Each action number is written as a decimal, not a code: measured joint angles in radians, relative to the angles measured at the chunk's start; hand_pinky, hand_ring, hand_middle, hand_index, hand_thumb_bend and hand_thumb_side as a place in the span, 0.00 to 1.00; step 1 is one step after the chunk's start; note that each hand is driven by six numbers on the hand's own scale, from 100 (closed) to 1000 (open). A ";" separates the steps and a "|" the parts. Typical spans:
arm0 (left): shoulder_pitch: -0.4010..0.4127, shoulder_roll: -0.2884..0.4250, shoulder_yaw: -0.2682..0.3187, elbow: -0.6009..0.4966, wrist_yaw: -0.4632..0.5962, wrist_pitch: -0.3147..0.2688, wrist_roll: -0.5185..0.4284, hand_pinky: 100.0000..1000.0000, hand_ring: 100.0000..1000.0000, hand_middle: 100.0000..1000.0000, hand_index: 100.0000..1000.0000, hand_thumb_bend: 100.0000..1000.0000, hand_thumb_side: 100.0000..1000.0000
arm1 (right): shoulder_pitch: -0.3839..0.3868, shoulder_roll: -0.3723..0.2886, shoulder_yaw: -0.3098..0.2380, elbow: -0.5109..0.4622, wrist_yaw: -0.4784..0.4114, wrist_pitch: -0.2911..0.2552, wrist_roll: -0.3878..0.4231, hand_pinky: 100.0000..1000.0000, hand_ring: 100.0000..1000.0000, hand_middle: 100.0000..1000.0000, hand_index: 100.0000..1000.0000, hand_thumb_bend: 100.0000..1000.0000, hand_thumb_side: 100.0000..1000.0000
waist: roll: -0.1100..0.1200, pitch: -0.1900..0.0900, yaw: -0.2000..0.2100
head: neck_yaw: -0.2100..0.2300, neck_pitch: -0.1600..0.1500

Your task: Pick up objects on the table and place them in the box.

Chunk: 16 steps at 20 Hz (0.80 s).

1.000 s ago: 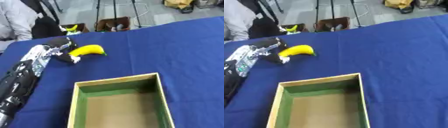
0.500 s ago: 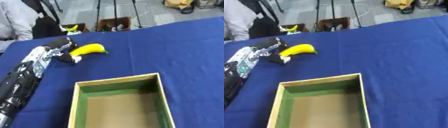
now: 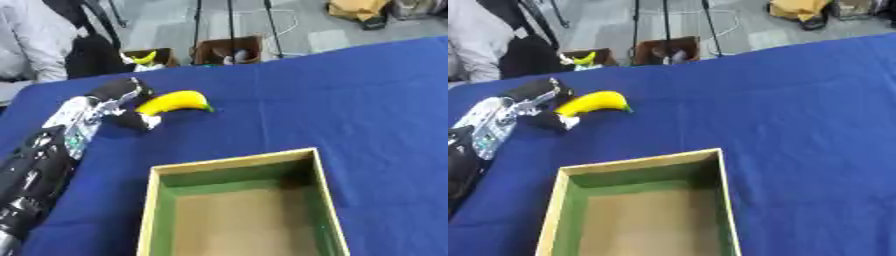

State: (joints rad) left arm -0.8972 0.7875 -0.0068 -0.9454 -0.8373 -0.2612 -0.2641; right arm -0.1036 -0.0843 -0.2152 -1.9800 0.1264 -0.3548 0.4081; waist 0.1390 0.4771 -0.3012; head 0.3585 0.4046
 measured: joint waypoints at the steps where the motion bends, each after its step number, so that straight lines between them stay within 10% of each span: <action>1: 0.001 0.000 -0.001 0.000 0.001 0.001 0.002 0.24 0.47 0.40 0.55 0.00 0.49 | 0.002 0.000 0.000 0.000 -0.001 0.000 0.000 0.67 0.37 0.41 0.58 0.00 1.00 | 0.000 -0.002 0.000 | 0.000 0.000; 16: 0.012 0.003 -0.001 -0.012 0.031 0.033 0.065 0.20 0.44 0.37 0.52 0.00 0.47 | 0.014 -0.009 0.000 0.000 -0.033 0.014 0.003 0.67 0.38 0.41 0.58 0.00 1.00 | -0.014 -0.036 0.016 | -0.005 0.008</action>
State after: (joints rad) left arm -0.8847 0.7908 -0.0080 -0.9570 -0.8059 -0.2282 -0.1993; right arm -0.0893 -0.0932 -0.2155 -1.9800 0.0936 -0.3404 0.4107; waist 0.1254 0.4415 -0.2849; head 0.3536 0.4129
